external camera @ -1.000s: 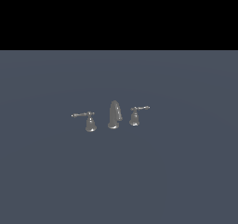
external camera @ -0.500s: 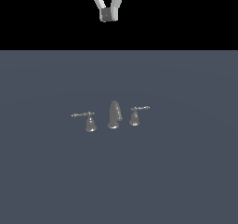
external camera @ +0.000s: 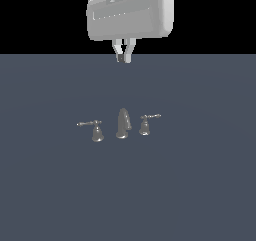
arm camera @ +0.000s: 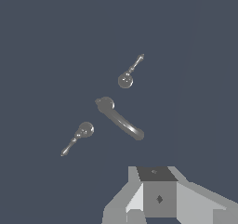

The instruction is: Turn on the faucet by rotating a designated handle.

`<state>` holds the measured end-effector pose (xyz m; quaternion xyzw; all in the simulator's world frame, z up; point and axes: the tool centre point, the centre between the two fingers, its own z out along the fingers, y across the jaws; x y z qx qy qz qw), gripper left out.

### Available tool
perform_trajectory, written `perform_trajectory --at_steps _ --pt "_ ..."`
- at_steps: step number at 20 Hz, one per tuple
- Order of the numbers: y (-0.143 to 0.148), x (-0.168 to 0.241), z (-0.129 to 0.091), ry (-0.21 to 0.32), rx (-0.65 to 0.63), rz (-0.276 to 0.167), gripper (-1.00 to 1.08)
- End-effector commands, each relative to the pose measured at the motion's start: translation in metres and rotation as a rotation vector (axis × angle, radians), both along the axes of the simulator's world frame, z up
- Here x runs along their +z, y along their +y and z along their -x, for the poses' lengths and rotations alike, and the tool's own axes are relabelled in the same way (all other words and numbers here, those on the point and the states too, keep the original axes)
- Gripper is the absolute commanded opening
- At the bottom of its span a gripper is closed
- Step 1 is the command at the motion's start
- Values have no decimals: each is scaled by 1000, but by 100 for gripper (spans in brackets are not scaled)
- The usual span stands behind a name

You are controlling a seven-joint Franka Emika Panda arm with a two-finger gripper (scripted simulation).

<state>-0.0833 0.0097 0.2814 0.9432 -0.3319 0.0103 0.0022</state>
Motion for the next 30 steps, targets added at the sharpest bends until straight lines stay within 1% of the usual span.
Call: perform_trajectory --at_steps 1,11,20,25,30 --pt "-4 -17 -13 0 -53 -2 -100" --pt "-27 -82 -64 5 -263 -7 -100" --pt "-58 -144 -107 9 -461 -9 -100" --pt "-76 -172 -125 11 -553 -10 -100" --pt "-90 -192 -137 12 -621 -13 -100"
